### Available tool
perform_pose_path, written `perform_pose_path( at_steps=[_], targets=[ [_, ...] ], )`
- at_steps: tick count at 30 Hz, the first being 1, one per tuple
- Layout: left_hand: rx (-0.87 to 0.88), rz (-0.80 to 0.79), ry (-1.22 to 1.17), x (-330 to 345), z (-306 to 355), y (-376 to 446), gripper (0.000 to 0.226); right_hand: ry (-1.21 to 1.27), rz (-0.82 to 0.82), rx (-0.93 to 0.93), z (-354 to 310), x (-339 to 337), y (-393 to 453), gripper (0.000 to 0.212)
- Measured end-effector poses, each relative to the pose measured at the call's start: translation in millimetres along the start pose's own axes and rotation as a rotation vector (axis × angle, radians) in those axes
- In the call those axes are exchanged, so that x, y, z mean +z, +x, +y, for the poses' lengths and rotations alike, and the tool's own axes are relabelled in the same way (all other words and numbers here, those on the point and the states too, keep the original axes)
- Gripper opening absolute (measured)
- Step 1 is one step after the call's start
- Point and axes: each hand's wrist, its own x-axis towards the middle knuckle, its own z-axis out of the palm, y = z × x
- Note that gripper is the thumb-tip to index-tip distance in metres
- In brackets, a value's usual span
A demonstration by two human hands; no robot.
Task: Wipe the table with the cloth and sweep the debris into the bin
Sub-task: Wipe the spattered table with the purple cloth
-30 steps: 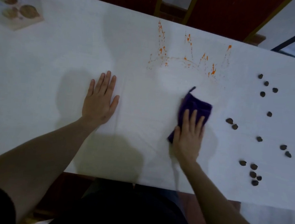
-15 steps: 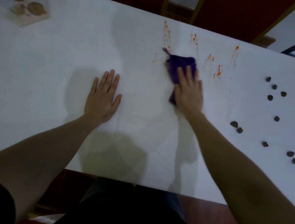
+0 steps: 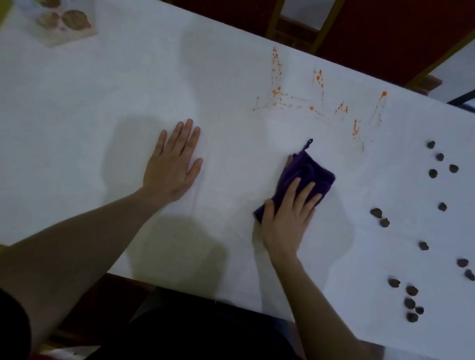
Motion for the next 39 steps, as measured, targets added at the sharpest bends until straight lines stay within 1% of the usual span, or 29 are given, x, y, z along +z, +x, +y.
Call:
perform_pose_path(
  at_steps=[2, 4, 5, 6, 7, 8, 9, 10, 12, 14, 16, 18, 20, 23, 26, 29, 32, 34, 36, 37, 39],
  targets=[
    [0.001, 0.006, -0.001, -1.1, 0.9, -0.4, 0.065, 0.12, -0.094, -0.014, -20.1, 0.5, -4.0, 0.075],
    [0.004, 0.005, -0.002, -2.1, 1.4, -0.9, 0.066, 0.194, -0.18, -0.071, -25.4, -4.8, -4.5, 0.075],
    [0.003, 0.004, -0.004, -2.2, 1.3, -1.0, 0.066, 0.166, -0.191, -0.112, -21.9, -10.0, -3.8, 0.072],
    [0.001, 0.005, -0.007, -2.2, 1.1, -1.1, 0.066, 0.099, -0.157, -0.174, -15.0, -16.5, -2.1, 0.067],
    [-0.002, 0.005, -0.012, -2.2, 0.9, -1.2, 0.066, 0.025, -0.084, -0.267, -5.7, -24.1, 0.3, 0.061],
    [-0.004, 0.006, -0.014, -2.2, 1.0, -1.5, 0.066, -0.031, -0.01, -0.397, 4.3, -32.0, 3.9, 0.054],
    [-0.004, 0.007, -0.014, -2.4, 1.3, -1.7, 0.066, -0.076, 0.026, -0.554, 14.4, -39.0, 9.3, 0.048],
    [-0.003, 0.008, -0.013, -2.6, 1.6, -1.7, 0.066, -0.13, 0.009, -0.717, 23.9, -44.1, 16.3, 0.044],
    [0.0, 0.006, -0.018, -2.5, 1.5, -1.2, 0.066, -0.287, -0.121, -1.001, 39.1, -48.7, 33.1, 0.043],
    [-0.002, -0.001, -0.015, -2.1, 1.0, -1.6, 0.066, -0.447, -0.253, -1.163, 47.0, -47.7, 51.9, 0.048],
    [-0.005, -0.003, -0.003, -1.4, 0.4, -1.5, 0.066, -0.56, -0.303, -1.226, 44.7, -44.4, 72.7, 0.052],
    [-0.001, 0.003, 0.001, -0.2, 0.2, -1.1, 0.065, -0.614, -0.287, -1.222, 35.9, -39.5, 88.5, 0.055],
    [-0.001, 0.009, 0.006, 1.4, 0.1, -0.9, 0.065, -0.609, -0.231, -1.123, 24.1, -35.5, 98.5, 0.055],
    [-0.003, 0.011, 0.004, 3.1, -0.7, -1.4, 0.065, -0.518, -0.131, -0.848, 10.8, -34.7, 108.6, 0.055],
    [0.004, 0.018, -0.01, 3.4, -1.7, -1.5, 0.064, -0.412, -0.049, -0.588, 21.1, -41.4, 119.5, 0.057],
    [0.008, 0.018, -0.017, 3.9, -1.4, -1.3, 0.064, -0.328, 0.001, -0.402, 46.7, -48.1, 112.2, 0.057],
    [0.008, 0.015, -0.02, 2.7, -1.7, -1.7, 0.065, -0.298, 0.034, -0.224, 45.8, -35.8, 76.2, 0.061],
    [0.009, 0.016, -0.018, 1.4, -1.5, -2.1, 0.065, -0.279, -0.014, -0.188, 33.2, -23.0, 52.3, 0.064],
    [0.011, 0.007, -0.029, -0.4, -0.9, -1.8, 0.065, -0.294, -0.085, -0.234, 28.1, -21.9, 42.6, 0.066],
    [0.01, 0.001, -0.034, -1.0, -0.5, -1.6, 0.065, -0.308, -0.091, -0.284, 30.1, -28.8, 44.6, 0.065],
    [0.008, -0.01, -0.038, -1.7, 0.1, -1.0, 0.066, -0.341, -0.015, -0.477, 41.9, -52.4, 58.4, 0.061]
  ],
)
